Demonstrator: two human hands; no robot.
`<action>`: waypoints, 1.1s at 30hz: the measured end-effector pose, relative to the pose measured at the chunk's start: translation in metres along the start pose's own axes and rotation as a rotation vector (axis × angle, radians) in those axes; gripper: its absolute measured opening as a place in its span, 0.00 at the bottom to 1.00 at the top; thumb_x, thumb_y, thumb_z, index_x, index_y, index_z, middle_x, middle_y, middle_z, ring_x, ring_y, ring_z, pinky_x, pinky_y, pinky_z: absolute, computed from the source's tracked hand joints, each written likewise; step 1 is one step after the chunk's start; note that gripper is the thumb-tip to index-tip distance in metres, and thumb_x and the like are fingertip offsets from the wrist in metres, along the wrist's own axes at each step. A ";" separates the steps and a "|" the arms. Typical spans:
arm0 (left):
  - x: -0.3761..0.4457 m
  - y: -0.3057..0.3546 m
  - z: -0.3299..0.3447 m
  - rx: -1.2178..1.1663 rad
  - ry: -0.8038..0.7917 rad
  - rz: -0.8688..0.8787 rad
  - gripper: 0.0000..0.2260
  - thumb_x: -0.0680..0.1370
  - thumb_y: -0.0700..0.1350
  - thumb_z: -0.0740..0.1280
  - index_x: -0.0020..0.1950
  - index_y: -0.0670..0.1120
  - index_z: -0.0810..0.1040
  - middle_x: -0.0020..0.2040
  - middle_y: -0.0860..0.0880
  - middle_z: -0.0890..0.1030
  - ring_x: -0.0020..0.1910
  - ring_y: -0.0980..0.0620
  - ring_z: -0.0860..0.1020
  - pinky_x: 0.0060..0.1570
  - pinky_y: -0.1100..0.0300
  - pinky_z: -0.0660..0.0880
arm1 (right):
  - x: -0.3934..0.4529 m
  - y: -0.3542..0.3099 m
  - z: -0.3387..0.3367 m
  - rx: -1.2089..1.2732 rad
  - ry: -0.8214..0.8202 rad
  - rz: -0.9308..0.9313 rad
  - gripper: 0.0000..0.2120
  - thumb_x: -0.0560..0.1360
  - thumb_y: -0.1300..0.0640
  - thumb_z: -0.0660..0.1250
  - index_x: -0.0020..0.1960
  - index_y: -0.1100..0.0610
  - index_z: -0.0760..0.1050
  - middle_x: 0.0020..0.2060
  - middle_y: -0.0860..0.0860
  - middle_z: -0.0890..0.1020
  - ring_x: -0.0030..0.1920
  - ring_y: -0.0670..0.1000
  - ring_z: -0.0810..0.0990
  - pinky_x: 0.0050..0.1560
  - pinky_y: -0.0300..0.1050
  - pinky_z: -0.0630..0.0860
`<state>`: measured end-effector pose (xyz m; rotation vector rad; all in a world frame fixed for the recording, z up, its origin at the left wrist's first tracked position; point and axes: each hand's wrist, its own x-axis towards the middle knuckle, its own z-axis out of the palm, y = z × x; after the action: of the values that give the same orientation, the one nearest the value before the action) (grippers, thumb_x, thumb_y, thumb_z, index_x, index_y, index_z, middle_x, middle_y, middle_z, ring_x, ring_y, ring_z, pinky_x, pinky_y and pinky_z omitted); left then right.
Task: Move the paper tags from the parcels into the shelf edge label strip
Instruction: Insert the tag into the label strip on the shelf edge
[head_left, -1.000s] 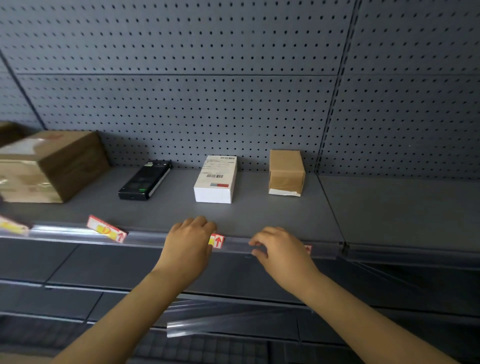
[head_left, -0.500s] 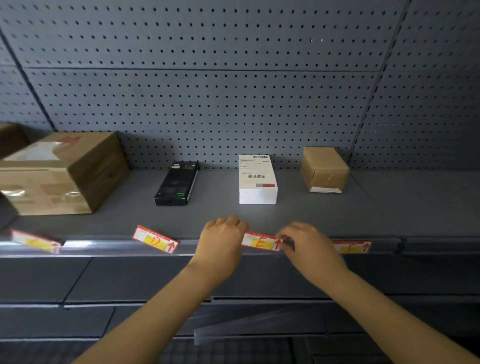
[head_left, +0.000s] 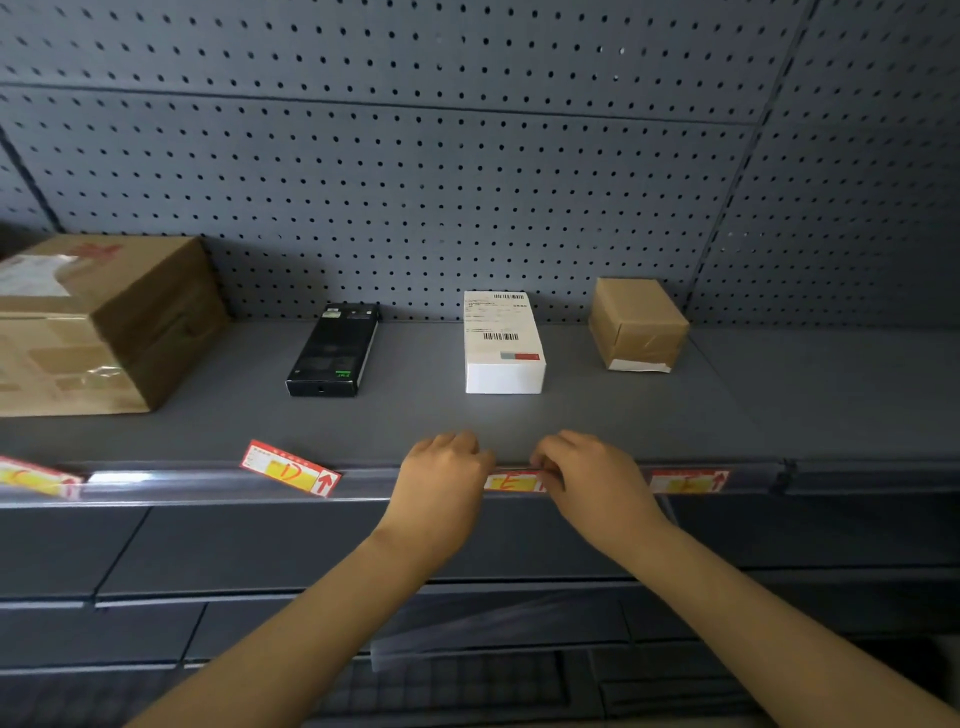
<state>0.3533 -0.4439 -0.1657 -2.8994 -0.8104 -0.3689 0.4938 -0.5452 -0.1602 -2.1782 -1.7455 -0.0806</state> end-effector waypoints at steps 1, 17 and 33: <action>-0.002 0.001 0.002 0.001 -0.002 0.005 0.16 0.46 0.34 0.79 0.24 0.47 0.77 0.23 0.48 0.74 0.20 0.49 0.72 0.22 0.66 0.62 | 0.000 0.000 0.001 -0.003 -0.005 -0.012 0.07 0.76 0.61 0.66 0.53 0.57 0.79 0.49 0.53 0.81 0.48 0.53 0.79 0.44 0.41 0.72; -0.003 -0.002 0.021 -0.100 0.053 -0.139 0.16 0.56 0.37 0.81 0.32 0.47 0.76 0.26 0.49 0.78 0.21 0.50 0.75 0.22 0.65 0.63 | -0.002 0.005 0.004 -0.095 -0.072 -0.090 0.07 0.74 0.61 0.68 0.52 0.57 0.81 0.45 0.54 0.80 0.45 0.53 0.78 0.43 0.46 0.77; -0.076 -0.080 -0.036 0.147 0.082 -0.311 0.10 0.60 0.41 0.80 0.36 0.47 0.81 0.31 0.48 0.81 0.28 0.45 0.80 0.29 0.56 0.77 | 0.017 -0.089 0.016 0.146 -0.065 -0.186 0.11 0.79 0.56 0.60 0.58 0.55 0.77 0.53 0.52 0.80 0.51 0.52 0.78 0.51 0.45 0.75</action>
<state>0.2416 -0.4196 -0.1481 -2.6057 -1.2217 -0.4322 0.4097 -0.5080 -0.1505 -1.9325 -1.9224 0.0707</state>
